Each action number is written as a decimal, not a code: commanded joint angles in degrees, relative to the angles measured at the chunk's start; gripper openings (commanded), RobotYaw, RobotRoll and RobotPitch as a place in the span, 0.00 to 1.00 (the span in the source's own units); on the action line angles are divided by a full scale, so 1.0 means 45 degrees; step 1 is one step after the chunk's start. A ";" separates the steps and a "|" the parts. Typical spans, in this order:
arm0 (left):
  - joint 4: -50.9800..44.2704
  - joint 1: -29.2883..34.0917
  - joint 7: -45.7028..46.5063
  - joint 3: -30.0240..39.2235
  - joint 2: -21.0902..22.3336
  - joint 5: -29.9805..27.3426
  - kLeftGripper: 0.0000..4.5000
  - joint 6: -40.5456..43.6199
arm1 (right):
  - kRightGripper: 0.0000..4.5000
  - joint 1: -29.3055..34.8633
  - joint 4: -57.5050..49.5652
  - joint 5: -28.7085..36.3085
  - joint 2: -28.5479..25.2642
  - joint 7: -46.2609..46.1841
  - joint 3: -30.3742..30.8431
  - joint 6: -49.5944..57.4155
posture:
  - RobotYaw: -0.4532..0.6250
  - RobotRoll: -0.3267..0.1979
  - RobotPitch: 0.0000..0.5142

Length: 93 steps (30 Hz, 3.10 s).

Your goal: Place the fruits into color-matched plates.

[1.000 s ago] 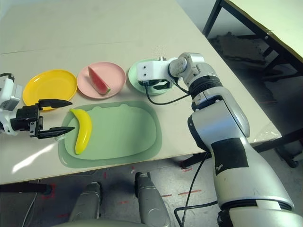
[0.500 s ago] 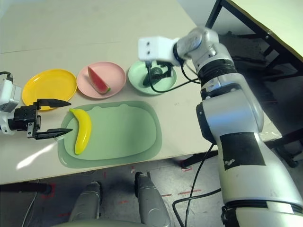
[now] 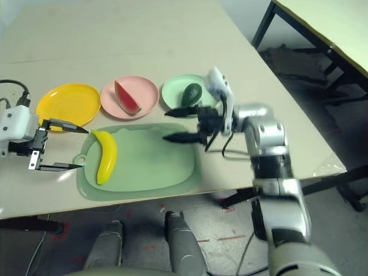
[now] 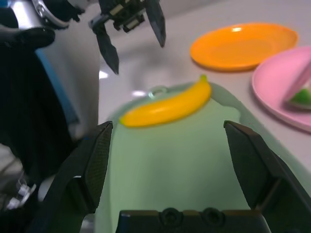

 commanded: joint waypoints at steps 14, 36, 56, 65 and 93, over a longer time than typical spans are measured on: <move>0.3601 -0.3783 -0.0604 -0.4211 0.0001 0.1501 1.00 -0.4809 | 1.00 0.2082 0.2226 -0.1625 0.1192 -0.0762 0.1469 -0.9259 | 0.38 0.62 0.40; 0.4742 -0.4169 -0.0604 -0.6202 -0.1782 0.1881 1.00 -0.5644 | 1.00 0.3129 0.1366 -0.2013 0.0920 -0.3839 0.2021 -1.0143 | 0.31 0.62 0.38; 0.6926 -0.4714 -0.0604 -0.6725 -0.2827 0.2994 0.80 -0.8031 | 1.00 0.3136 0.0916 -0.1911 0.0707 -0.4351 0.2389 -0.9717 | 0.30 0.62 0.39; 0.7029 -0.5278 -0.0604 -0.6792 -0.2225 0.2508 0.35 -0.7681 | 1.00 0.3318 0.0813 -0.1741 0.0532 -0.3956 0.2594 -0.9892 | 0.31 0.62 0.39; 1.5968 -0.7963 0.7901 -0.5419 -0.1273 0.9641 0.35 -0.9571 | 1.00 0.4505 -0.1104 -0.0392 0.0253 -0.5021 0.2121 -0.6300 | 0.30 0.62 0.40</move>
